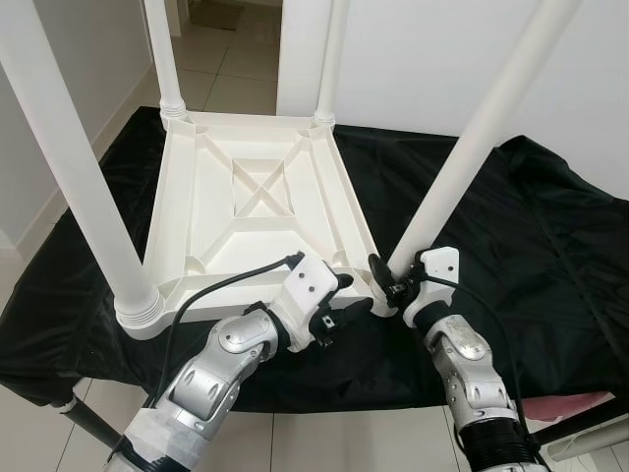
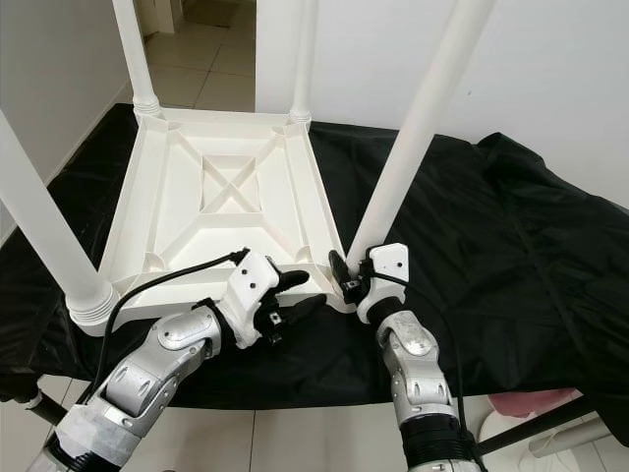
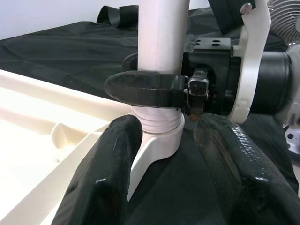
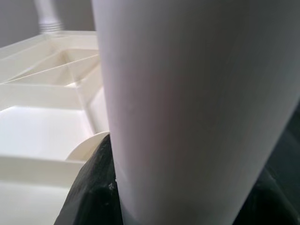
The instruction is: Building children table
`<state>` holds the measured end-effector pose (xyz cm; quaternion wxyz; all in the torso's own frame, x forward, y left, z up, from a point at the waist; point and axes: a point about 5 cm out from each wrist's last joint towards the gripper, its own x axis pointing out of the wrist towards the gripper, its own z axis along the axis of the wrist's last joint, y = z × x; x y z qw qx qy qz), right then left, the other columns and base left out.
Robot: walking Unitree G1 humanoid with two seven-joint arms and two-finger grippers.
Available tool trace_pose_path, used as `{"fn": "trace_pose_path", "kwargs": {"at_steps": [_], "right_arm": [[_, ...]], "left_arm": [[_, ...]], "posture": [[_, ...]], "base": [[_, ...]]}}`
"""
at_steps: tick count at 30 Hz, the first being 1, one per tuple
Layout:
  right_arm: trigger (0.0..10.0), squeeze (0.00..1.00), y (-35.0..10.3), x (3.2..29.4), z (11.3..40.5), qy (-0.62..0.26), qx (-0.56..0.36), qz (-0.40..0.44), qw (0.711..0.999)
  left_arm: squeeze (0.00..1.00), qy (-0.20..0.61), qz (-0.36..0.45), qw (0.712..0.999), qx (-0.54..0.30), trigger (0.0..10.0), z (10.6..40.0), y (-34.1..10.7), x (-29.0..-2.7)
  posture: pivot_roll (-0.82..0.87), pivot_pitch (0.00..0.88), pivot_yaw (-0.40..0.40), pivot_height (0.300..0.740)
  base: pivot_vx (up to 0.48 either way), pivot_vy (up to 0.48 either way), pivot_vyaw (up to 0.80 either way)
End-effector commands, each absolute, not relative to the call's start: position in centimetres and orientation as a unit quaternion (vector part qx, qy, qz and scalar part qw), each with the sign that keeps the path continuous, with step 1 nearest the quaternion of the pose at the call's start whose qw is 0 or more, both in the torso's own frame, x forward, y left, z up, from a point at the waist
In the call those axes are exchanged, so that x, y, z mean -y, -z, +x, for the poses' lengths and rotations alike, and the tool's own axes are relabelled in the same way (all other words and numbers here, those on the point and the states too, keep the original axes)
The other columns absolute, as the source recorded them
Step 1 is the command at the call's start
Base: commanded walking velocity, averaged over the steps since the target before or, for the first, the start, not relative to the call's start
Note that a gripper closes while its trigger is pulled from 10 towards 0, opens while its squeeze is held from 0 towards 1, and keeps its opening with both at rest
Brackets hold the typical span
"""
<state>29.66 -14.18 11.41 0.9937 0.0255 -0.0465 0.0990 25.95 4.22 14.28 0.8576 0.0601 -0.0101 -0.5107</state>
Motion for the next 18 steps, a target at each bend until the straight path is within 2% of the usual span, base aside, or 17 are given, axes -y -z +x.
{"fn": "trace_pose_path", "kwargs": {"at_steps": [1,5,15,16,18], "right_arm": [[10.0,0.00,-10.3,14.1,29.0,-0.007,0.020,0.044,0.999],[10.0,0.00,-10.6,12.8,28.8,0.007,0.024,0.062,0.998],[10.0,0.00,-10.9,12.9,28.6,0.006,0.017,0.052,0.998],[10.0,1.00,-11.0,12.9,28.6,0.008,0.018,0.052,0.998],[10.0,1.00,-11.1,13.0,28.6,0.010,0.021,0.047,0.999]], "left_arm": [[0.00,0.538,0.068,0.840,0.006,10.0,25.6,-14.2,-3.8],[0.00,0.535,0.066,0.842,0.006,10.0,25.7,-14.2,-3.9],[0.00,0.533,0.064,0.844,0.005,10.0,25.7,-14.2,-3.9],[0.00,0.532,0.064,0.844,0.005,10.0,25.7,-14.2,-3.9],[0.00,0.531,0.064,0.845,0.005,10.0,25.7,-14.2,-3.9]], "posture": [[-0.02,0.006,-0.100,0.740],[-0.02,0.008,-0.100,0.740],[-0.02,0.009,-0.108,0.740],[-0.02,0.007,-0.108,0.740],[-0.02,0.007,-0.109,0.740]], "base": [[0.000,0.000,0.00],[0.000,0.000,0.00],[0.000,0.000,0.00],[0.000,0.000,0.00],[0.000,0.000,0.00]]}}
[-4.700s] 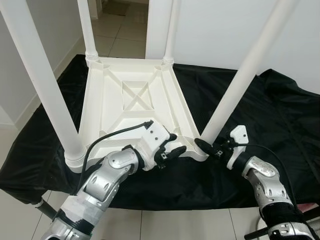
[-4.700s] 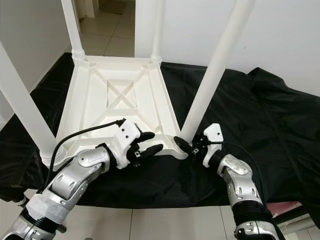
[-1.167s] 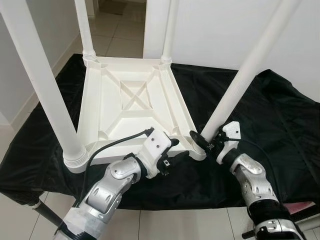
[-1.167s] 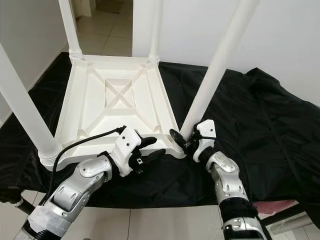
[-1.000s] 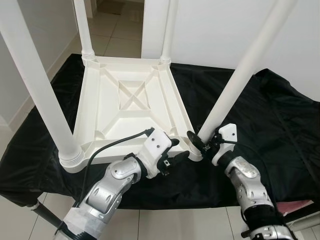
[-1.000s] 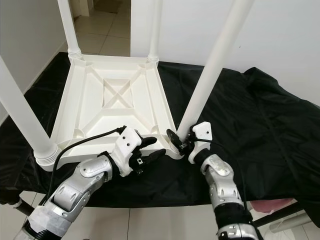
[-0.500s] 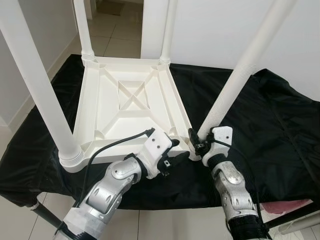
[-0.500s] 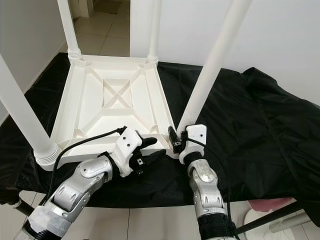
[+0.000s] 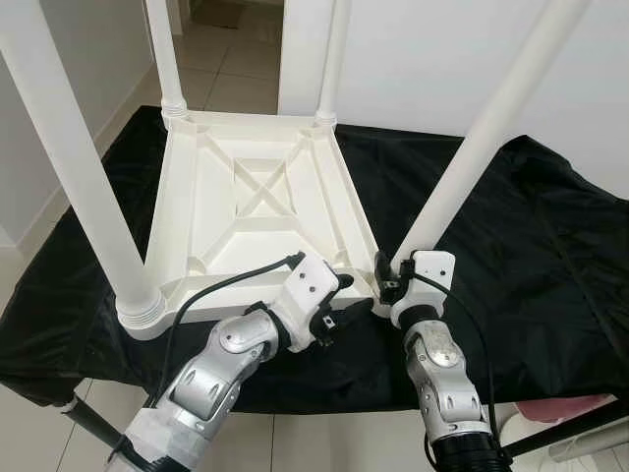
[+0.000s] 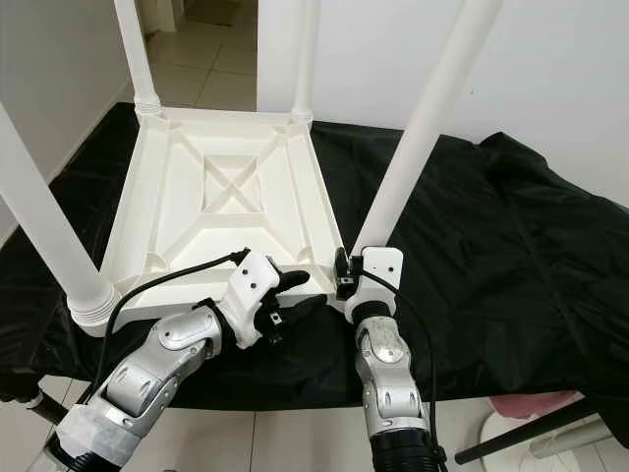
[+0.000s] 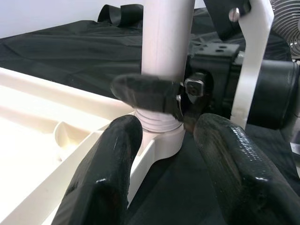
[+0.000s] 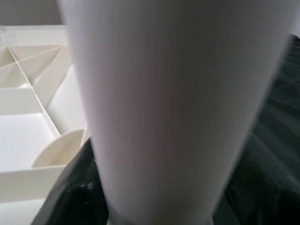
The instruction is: Building children table
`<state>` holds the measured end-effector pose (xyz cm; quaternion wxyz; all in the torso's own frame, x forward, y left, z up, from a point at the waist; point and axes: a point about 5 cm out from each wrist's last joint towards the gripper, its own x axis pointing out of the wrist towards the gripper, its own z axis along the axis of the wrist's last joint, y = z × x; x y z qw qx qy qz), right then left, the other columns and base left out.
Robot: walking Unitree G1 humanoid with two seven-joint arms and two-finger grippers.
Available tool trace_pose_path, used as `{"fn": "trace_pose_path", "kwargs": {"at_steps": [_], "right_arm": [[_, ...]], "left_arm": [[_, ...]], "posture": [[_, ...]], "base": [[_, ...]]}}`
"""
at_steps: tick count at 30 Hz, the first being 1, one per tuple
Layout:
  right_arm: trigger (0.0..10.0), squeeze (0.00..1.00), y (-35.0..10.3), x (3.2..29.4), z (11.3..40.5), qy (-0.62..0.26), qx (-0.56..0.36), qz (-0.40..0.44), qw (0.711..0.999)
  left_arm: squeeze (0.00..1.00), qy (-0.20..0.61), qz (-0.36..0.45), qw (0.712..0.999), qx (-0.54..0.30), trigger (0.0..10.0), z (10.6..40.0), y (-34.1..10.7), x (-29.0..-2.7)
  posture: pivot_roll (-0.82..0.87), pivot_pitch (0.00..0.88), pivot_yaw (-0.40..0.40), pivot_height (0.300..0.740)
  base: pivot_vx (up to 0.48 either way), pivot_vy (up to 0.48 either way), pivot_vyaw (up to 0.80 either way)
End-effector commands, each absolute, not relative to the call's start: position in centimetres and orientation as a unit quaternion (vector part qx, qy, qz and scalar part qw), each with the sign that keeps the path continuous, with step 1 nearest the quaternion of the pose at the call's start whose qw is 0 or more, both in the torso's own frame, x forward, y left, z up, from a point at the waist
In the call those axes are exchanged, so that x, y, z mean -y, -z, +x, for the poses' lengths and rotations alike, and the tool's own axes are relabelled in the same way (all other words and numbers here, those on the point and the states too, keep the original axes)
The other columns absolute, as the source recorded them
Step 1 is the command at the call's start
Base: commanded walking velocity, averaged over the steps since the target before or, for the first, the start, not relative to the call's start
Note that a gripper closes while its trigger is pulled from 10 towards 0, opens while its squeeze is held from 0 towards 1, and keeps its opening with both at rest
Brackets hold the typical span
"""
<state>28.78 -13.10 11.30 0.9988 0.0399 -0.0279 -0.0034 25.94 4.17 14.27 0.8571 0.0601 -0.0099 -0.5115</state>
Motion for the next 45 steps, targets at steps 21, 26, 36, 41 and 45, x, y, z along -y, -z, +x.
{"fn": "trace_pose_path", "kwargs": {"at_steps": [21,26,36,41,45], "right_arm": [[10.0,0.00,-11.9,16.7,29.3,-0.225,0.036,-0.019,0.973],[10.0,0.00,-11.8,16.7,29.6,-0.283,0.025,-0.024,0.959],[10.0,0.00,-11.1,16.9,30.9,-0.341,-0.003,-0.052,0.939],[1.8,0.00,-11.1,17.6,31.5,-0.340,-0.010,-0.060,0.939],[0.0,0.00,-10.9,18.0,31.7,-0.336,-0.015,-0.060,0.940]], "left_arm": [[0.00,0.531,0.066,0.845,0.005,10.0,25.9,-14.2,-4.1],[0.00,0.531,0.067,0.845,0.006,10.0,26.0,-14.3,-4.1],[0.00,0.531,0.067,0.844,0.007,10.0,26.0,-14.3,-4.0],[0.00,0.533,0.067,0.844,0.006,10.0,26.0,-14.3,-4.0],[0.00,0.533,0.068,0.843,0.005,10.0,26.0,-14.3,-4.0]], "posture": [[-0.02,0.000,-0.105,0.740],[-0.01,0.000,-0.103,0.740],[-0.01,0.000,-0.100,0.740],[-0.01,0.000,-0.099,0.740],[-0.01,0.000,-0.098,0.740]], "base": [[0.000,0.000,0.00],[0.000,0.000,0.00],[0.000,0.000,0.00],[0.000,0.000,0.00],[0.000,0.000,0.00]]}}
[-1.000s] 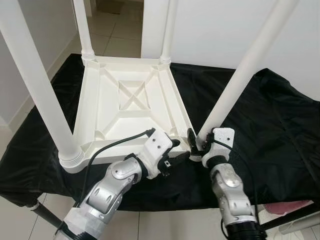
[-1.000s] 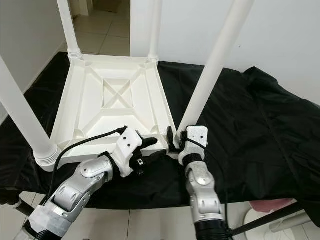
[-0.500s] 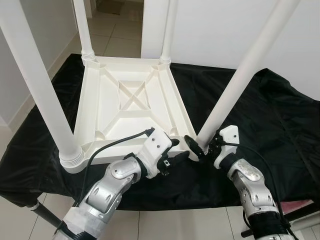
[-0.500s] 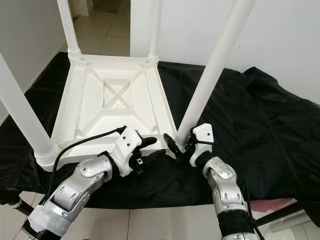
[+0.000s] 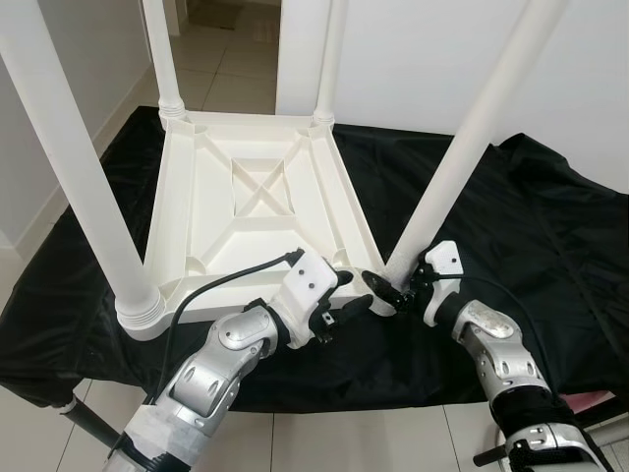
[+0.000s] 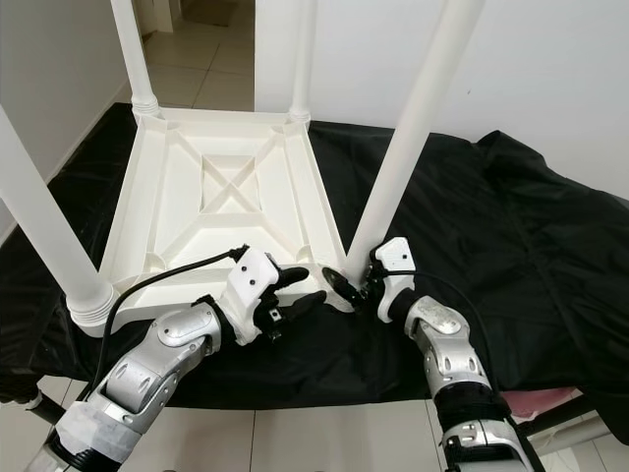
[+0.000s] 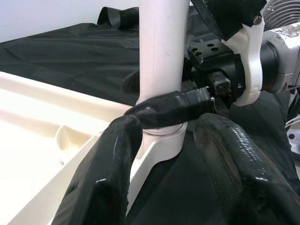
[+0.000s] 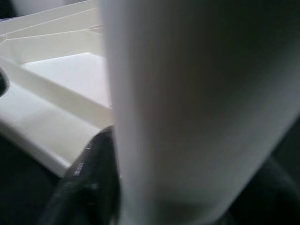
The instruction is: Building children table
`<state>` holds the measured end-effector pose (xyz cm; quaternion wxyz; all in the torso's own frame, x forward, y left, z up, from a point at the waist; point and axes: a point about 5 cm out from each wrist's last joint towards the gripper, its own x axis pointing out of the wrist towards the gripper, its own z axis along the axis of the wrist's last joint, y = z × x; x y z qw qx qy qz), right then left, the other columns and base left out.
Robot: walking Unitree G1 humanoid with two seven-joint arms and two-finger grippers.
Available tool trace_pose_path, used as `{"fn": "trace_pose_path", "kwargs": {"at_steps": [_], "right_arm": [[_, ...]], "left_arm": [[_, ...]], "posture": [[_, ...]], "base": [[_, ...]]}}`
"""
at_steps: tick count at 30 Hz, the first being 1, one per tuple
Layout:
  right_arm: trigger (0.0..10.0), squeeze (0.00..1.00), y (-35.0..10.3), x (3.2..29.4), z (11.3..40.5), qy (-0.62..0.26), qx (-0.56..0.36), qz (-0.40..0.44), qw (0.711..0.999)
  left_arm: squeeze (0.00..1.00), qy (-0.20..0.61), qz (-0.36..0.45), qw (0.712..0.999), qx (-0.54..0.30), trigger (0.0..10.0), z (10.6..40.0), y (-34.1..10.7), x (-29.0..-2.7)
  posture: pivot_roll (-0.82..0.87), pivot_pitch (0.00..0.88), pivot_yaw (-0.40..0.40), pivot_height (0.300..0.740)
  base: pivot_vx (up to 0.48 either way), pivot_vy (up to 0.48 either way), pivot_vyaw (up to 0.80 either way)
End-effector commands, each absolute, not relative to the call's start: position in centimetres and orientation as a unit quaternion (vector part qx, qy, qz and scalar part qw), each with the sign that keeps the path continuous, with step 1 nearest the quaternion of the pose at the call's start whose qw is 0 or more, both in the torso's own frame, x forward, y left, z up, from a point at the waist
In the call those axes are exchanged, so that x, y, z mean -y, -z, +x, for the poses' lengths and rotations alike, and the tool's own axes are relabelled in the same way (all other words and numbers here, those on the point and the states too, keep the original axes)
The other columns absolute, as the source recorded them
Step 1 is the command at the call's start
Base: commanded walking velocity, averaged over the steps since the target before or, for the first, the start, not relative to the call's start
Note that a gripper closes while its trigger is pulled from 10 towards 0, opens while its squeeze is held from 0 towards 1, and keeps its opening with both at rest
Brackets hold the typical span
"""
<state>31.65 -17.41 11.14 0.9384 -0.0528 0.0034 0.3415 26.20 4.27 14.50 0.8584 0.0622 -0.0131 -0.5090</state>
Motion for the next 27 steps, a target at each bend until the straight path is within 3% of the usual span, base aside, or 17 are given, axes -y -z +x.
{"fn": "trace_pose_path", "kwargs": {"at_steps": [1,6,7,8,9,27], "right_arm": [[0.0,0.00,-10.8,18.1,31.7,-0.335,-0.017,-0.059,0.940],[0.2,0.00,-10.5,18.3,31.7,-0.337,-0.021,-0.056,0.940],[4.5,0.00,-10.3,18.4,31.6,-0.337,-0.022,-0.053,0.940],[4.5,0.00,-10.3,18.4,31.6,-0.337,-0.022,-0.053,0.940],[10.0,0.00,-10.2,18.4,31.6,-0.334,-0.022,-0.051,0.941],[10.0,0.00,-9.7,16.6,30.8,-0.216,0.008,-0.040,0.975]], "left_arm": [[0.00,0.533,0.068,0.843,0.005,10.0,26.0,-14.3,-4.0],[0.00,0.534,0.066,0.843,0.004,10.0,25.9,-14.3,-4.0],[0.00,0.535,0.066,0.843,0.003,10.0,25.9,-14.3,-4.0],[0.00,0.535,0.066,0.843,0.003,10.0,25.9,-14.3,-4.0],[0.00,0.535,0.065,0.842,0.003,10.0,25.8,-14.2,-4.0],[0.00,0.535,0.061,0.843,0.001,10.0,25.6,-14.2,-4.1]], "posture": [[-0.01,0.000,-0.097,0.740],[-0.01,0.000,-0.094,0.740],[-0.01,0.000,-0.094,0.740],[-0.01,0.000,-0.094,0.740],[-0.01,0.000,-0.094,0.740],[0.00,0.000,-0.105,0.740]], "base": [[0.000,0.000,0.00],[0.000,0.000,0.00],[0.000,0.000,0.00],[0.000,0.000,0.00],[0.000,0.000,0.00],[0.000,0.000,0.00]]}}
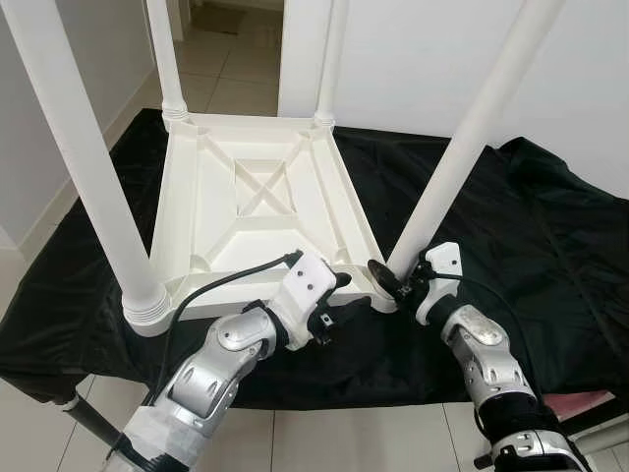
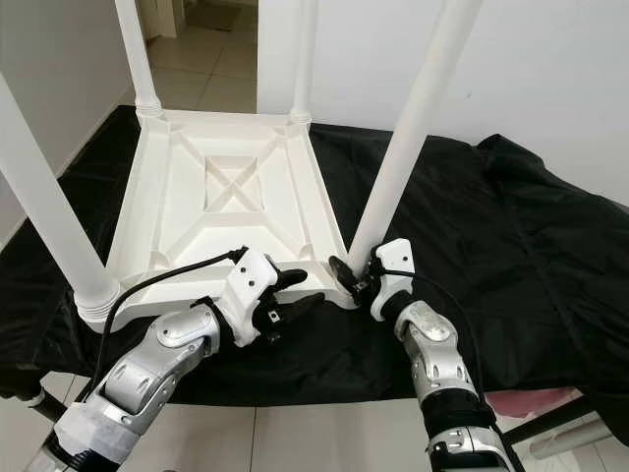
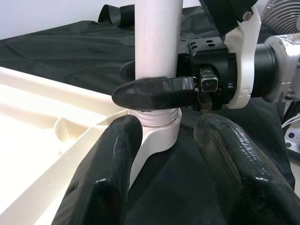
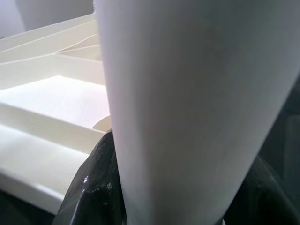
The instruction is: Building children table
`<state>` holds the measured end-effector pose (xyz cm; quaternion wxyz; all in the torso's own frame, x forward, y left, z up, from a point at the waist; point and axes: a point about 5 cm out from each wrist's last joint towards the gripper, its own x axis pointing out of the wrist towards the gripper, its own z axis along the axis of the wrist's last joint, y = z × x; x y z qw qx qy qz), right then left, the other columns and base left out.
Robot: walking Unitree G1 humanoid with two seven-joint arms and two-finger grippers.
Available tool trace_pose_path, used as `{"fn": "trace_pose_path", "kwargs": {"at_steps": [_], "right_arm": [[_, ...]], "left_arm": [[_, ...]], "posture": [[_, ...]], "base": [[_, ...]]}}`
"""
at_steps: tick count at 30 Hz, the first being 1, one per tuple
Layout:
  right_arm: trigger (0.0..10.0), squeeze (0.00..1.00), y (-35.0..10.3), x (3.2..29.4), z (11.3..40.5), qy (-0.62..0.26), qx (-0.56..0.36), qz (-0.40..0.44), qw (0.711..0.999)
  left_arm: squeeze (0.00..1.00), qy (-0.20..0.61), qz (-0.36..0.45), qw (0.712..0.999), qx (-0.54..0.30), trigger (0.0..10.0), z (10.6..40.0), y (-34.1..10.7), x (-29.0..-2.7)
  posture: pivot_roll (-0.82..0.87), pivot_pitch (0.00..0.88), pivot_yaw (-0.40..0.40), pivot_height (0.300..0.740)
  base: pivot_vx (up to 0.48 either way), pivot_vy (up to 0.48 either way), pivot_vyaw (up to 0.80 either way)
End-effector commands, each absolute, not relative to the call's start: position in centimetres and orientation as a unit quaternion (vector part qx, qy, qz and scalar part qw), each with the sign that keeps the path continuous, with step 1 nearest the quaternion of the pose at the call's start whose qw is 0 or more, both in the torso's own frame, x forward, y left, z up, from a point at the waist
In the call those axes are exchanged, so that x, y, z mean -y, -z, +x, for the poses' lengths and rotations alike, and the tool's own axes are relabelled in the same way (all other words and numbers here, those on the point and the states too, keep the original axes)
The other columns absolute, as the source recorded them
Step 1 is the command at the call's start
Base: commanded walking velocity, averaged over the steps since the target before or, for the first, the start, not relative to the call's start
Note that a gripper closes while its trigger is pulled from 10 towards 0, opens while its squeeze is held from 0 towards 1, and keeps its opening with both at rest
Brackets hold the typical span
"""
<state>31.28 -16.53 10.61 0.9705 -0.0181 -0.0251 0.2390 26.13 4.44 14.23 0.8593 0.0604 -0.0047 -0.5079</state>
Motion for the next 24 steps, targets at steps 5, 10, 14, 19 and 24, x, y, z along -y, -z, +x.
{"fn": "trace_pose_path", "kwargs": {"at_steps": [5,10,14,19,24], "right_arm": [[10.0,0.00,-9.3,16.2,30.3,-0.150,0.003,-0.022,0.988],[10.0,0.00,-9.4,16.0,30.0,-0.094,0.011,-0.017,0.995],[10.0,0.00,-9.4,15.6,29.7,-0.029,0.011,-0.009,0.999],[10.0,0.00,-8.9,14.4,29.0,0.041,0.001,0.022,0.999],[10.0,0.00,-9.4,13.1,28.7,0.017,0.017,0.044,0.999]], "left_arm": [[0.00,0.538,0.060,0.841,0.001,10.0,25.6,-14.1,-3.9],[0.00,0.540,0.060,0.840,0.000,10.0,25.6,-14.1,-3.9],[0.00,0.541,0.062,0.838,0.001,10.0,25.6,-14.1,-3.8],[0.00,0.538,0.060,0.841,0.002,10.0,25.5,-14.1,-3.7],[0.00,0.538,0.054,0.841,0.003,10.0,25.4,-14.1,-3.4]], "posture": [[0.00,0.000,-0.105,0.740],[0.00,0.000,-0.102,0.740],[0.00,0.000,-0.107,0.740],[0.01,0.000,-0.123,0.740],[-0.01,0.000,-0.116,0.740]], "base": [[0.000,0.000,0.00],[0.000,0.000,0.00],[0.000,0.000,0.00],[0.000,0.000,0.00],[0.000,0.000,0.00]]}}
